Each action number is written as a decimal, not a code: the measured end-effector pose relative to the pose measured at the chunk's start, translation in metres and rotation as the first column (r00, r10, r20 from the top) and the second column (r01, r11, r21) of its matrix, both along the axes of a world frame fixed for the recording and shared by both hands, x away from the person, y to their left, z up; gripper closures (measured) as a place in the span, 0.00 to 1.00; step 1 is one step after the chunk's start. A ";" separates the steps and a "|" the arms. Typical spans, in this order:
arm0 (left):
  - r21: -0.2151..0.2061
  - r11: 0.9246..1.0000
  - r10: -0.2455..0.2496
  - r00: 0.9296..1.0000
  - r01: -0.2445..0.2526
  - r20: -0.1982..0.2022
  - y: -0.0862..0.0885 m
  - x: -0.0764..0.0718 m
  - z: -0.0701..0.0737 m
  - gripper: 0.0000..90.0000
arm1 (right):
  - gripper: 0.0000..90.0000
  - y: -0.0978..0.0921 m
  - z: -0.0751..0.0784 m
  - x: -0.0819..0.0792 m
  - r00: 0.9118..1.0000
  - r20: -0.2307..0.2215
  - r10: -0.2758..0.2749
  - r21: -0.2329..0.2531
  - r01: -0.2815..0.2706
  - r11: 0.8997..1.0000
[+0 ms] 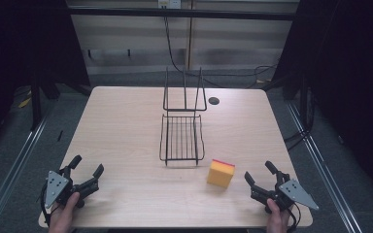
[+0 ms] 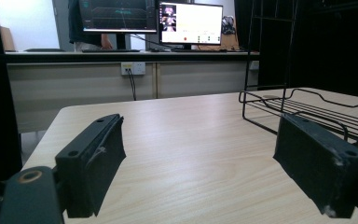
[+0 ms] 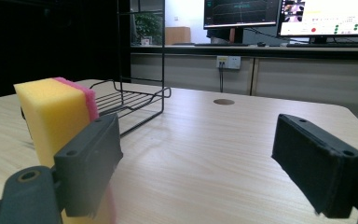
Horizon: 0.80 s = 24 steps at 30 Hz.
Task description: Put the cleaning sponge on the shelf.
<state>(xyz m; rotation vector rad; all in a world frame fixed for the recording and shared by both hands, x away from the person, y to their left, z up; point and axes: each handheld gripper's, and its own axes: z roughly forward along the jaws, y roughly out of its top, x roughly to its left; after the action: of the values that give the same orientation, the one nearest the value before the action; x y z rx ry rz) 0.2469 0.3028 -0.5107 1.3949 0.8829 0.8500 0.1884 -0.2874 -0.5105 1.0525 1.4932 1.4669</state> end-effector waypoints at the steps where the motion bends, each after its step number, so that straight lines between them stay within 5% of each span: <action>1: 0.000 1.000 0.000 1.000 0.000 0.000 0.000 0.000 0.000 0.17 | 0.16 0.000 0.000 0.000 1.000 0.000 0.000 0.000 0.000 1.000; 14: -0.002 1.000 0.000 1.000 0.000 0.001 0.000 0.000 0.000 0.17 | 0.15 -0.003 0.003 0.006 0.994 -0.104 0.016 0.019 -0.015 1.000; 24: -0.003 1.000 -0.001 1.000 0.001 0.001 0.000 0.000 0.000 0.17 | 0.16 -0.004 0.009 0.008 0.974 -0.197 0.115 0.004 -0.116 0.993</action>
<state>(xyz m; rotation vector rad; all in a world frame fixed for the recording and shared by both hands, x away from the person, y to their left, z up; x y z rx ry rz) 0.2470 0.3026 -0.5106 1.3924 0.8827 0.8487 0.1960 -0.2913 -0.5018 1.1505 1.7226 1.4696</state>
